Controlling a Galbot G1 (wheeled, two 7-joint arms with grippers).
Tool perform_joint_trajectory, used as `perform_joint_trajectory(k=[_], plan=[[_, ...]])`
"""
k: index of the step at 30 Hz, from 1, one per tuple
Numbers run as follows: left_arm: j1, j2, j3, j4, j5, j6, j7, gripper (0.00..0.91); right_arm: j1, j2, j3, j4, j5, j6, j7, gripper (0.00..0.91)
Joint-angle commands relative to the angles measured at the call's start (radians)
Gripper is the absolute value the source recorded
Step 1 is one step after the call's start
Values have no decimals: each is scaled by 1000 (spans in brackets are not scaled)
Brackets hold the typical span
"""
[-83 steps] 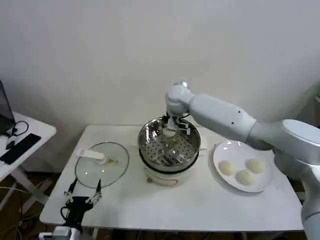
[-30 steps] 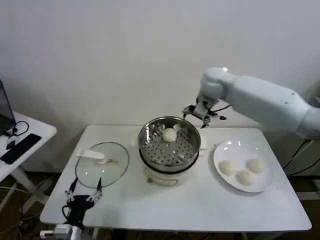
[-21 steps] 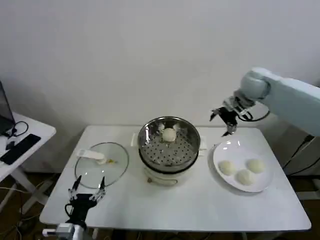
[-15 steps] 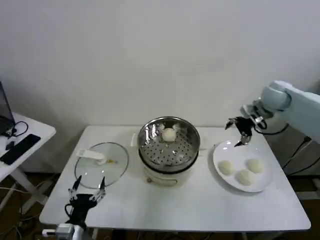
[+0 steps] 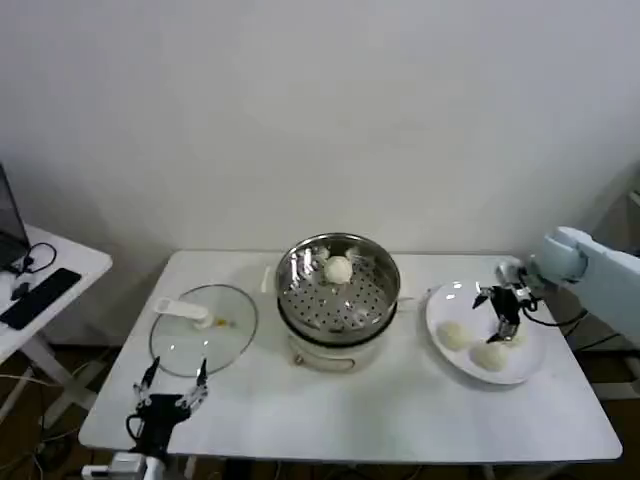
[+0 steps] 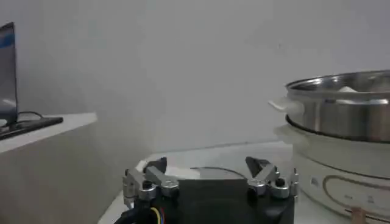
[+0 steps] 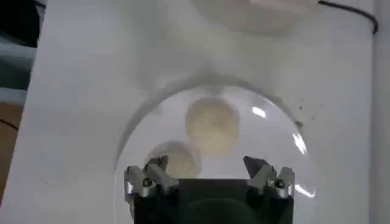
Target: Take steamed baozi put them in steamer then cover it.
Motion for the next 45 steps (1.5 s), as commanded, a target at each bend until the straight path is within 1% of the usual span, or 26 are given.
perform_joint_trajectory(k=[1, 5, 9, 19, 27, 32, 33, 37, 45], plan=[[5, -2, -6, 8, 0, -3, -1, 907, -101, 124, 73, -150, -53, 8, 9, 907], [6, -2, -10, 13, -1, -4, -2, 907, -93, 180, 76, -203, -62, 15, 6, 907], [6, -1, -15, 15, -5, -4, -2, 907, -97, 207, 72, -230, -63, 17, 4, 907], [0, -2, -16, 23, -7, -3, -4, 907, -108, 240, 83, -254, -62, 17, 6, 907], [-2, -3, -16, 25, -6, -2, -5, 907, -109, 239, 86, -254, -63, 12, -4, 907], [-2, -5, -15, 24, -5, -1, -6, 907, -107, 236, 90, -257, -64, 10, -8, 796], [-3, -5, -16, 24, -5, -1, -6, 907, -108, 236, 91, -256, -63, 9, -8, 725], [-3, -4, -16, 24, -5, -1, -6, 907, -108, 231, 92, -252, -62, 8, -9, 695], [-2, -6, -14, 22, -3, -2, -7, 907, -97, 213, 87, -238, -52, 4, -8, 695]])
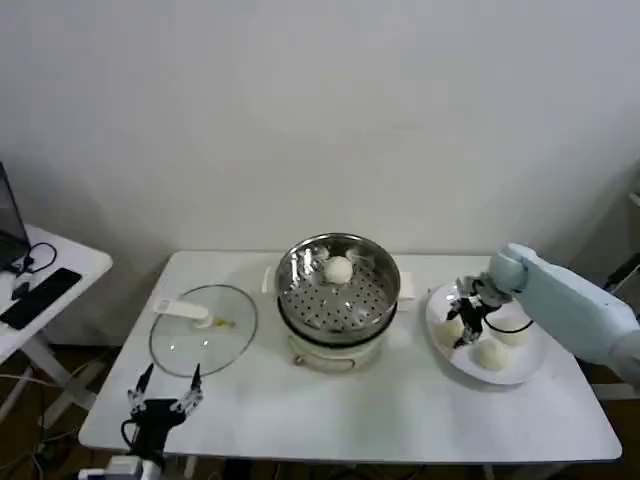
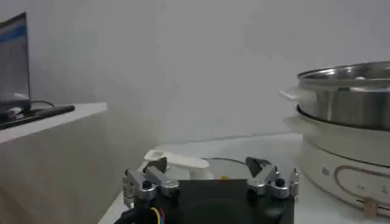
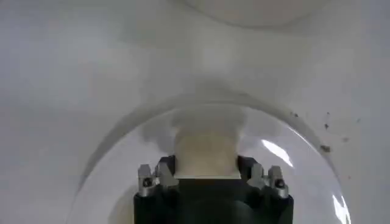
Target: Take steamed baozi put them in steamer then cover it.
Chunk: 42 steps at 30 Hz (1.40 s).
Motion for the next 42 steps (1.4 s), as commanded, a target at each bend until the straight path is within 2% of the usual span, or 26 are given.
perform_joint_trajectory(k=[1, 8, 9, 11, 15, 16, 18, 19, 22, 23, 26, 31, 42], plan=[[0, -1, 2, -3, 2, 0, 0, 907, 11, -7, -10, 7, 16, -7, 1, 695], [0, -1, 2, -10, 2, 0, 0, 907, 125, -46, -94, 45, 146, -51, 6, 685], [1, -2, 2, -13, 2, 0, -1, 907, 179, -58, -128, 60, 216, -82, 11, 685], [1, -3, 3, -16, 2, 1, -1, 907, 229, -72, -173, 73, 300, -99, 18, 685], [-2, -10, 10, -21, 7, 2, -1, 907, 419, -86, -322, 92, 478, -128, 15, 685], [-3, -11, 12, -23, 8, 2, -1, 907, 437, -86, -340, 92, 486, -128, 15, 695], [-7, -15, 15, -26, 11, 2, 0, 907, 557, -76, -466, 93, 584, -137, 11, 695], [-8, -16, 16, -27, 13, 2, 0, 907, 585, -70, -490, 93, 617, -137, 9, 695], [-13, -16, 24, -30, 17, 2, 0, 907, 739, -32, -608, 96, 705, -134, -2, 695], [-15, -17, 27, -30, 18, 2, 0, 907, 787, -12, -655, 98, 764, -133, -4, 695], [-21, -21, 32, -32, 19, 2, 0, 907, 867, 34, -744, 116, 872, -137, -3, 695], [-25, -20, 38, -41, 21, -1, 0, 907, 897, 97, -764, 168, 898, -154, 6, 685], [-22, -18, 43, -59, 7, 2, -10, 907, 743, 315, -650, 176, 906, -211, 67, 685]])
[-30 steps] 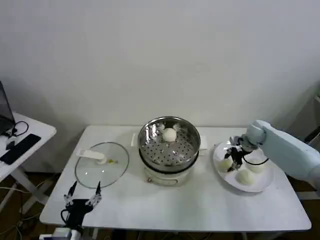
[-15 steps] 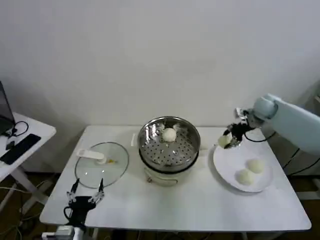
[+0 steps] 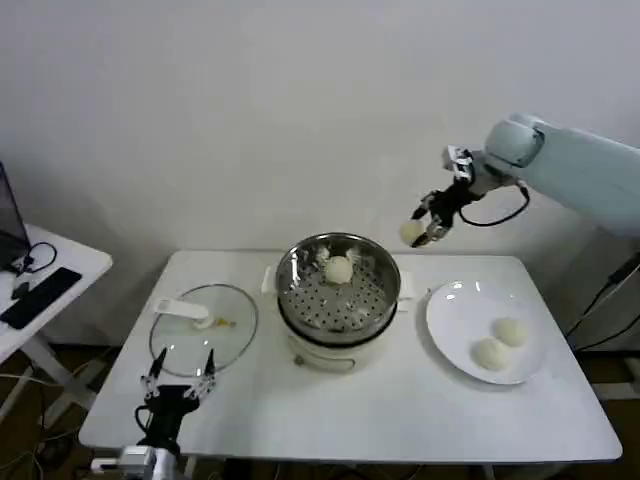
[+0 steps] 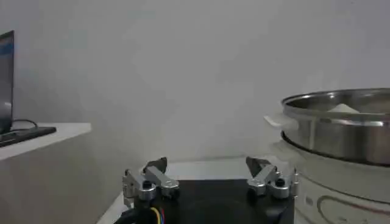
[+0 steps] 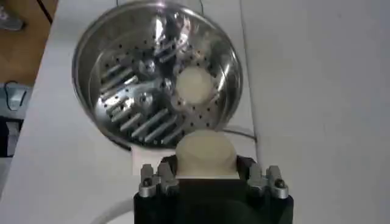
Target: Take steamed baozi put them in steamer then cover it.
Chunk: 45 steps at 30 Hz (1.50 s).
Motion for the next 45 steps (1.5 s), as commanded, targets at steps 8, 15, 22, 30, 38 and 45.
perform_joint_trajectory(k=[8, 15, 22, 30, 38, 45], plan=[[25, 2, -20, -24, -39, -5, -5, 907, -129, 283, 6, -5, 77, -45, 60, 685], [22, 1, -26, -21, -42, -4, -7, 907, -217, 324, 24, -48, 44, -48, 71, 695], [27, 2, -29, -9, -43, -10, -7, 907, -250, 359, 39, -120, 20, -40, 65, 685], [28, 3, -31, -5, -46, -9, -7, 907, -267, 385, 47, -166, -13, -28, 52, 695], [22, 4, -36, -2, -51, -4, -6, 907, -274, 406, 48, -204, -34, -13, 43, 695], [21, 3, -37, 2, -52, -7, -7, 907, -288, 408, 50, -208, -45, -10, 46, 746]])
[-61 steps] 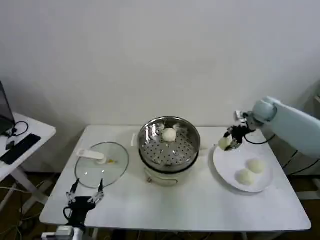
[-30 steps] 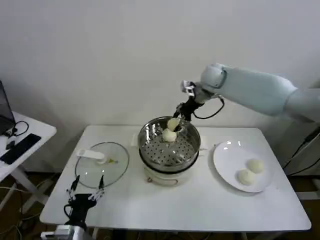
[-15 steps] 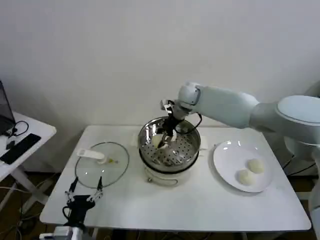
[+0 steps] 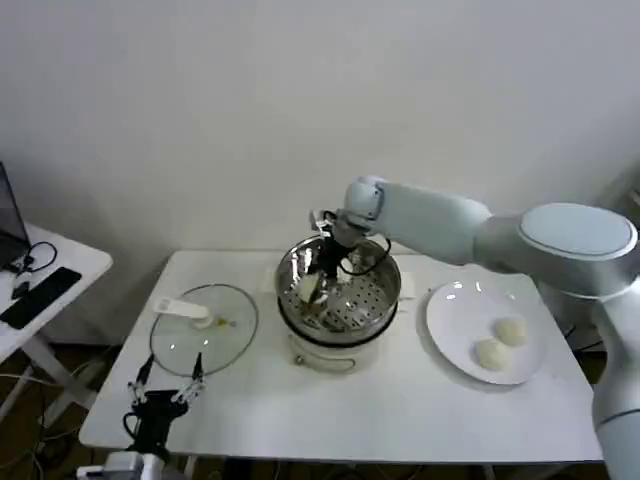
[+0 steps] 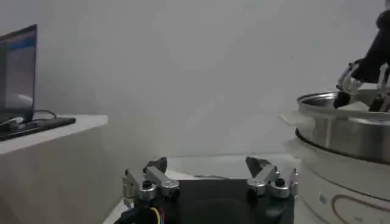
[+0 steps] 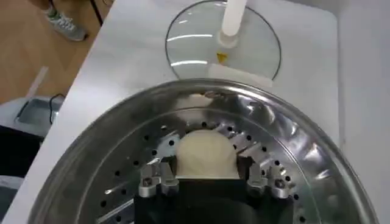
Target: Take steamed baozi put them in steamer then cover it.
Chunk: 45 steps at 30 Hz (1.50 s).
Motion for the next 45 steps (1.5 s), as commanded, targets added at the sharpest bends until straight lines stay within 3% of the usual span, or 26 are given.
perform_joint_trajectory(k=[1, 16, 20, 28, 32, 35, 39, 41, 45], plan=[[-1, -1, -1, 3, -2, -1, 0, 907, -18, 17, 5, -29, -16, 6, -2, 907], [-2, -2, -1, 6, -3, -1, -2, 907, 22, -22, 5, 36, 5, 8, 6, 907], [-4, -2, 1, 2, -2, 1, -3, 907, 125, -104, -33, 161, 62, 2, -9, 907], [-9, -3, 23, 0, 13, 5, -4, 907, 369, -373, -142, 376, 88, 30, -71, 907], [-13, -1, 23, 4, 17, 6, -3, 907, 419, -501, -179, 452, 32, 45, -84, 907], [-8, 4, 15, 6, 16, 3, -2, 907, 428, -607, -180, 489, -93, 77, -98, 907], [3, 9, 9, 4, 12, 2, -1, 907, 410, -738, -180, 519, -183, 101, -113, 907], [5, 10, 10, 2, 12, 4, -1, 907, 369, -814, -148, 530, -266, 119, -125, 907], [3, 11, 10, -5, 18, 11, -1, 907, 285, -886, -90, 530, -354, 138, -129, 907]])
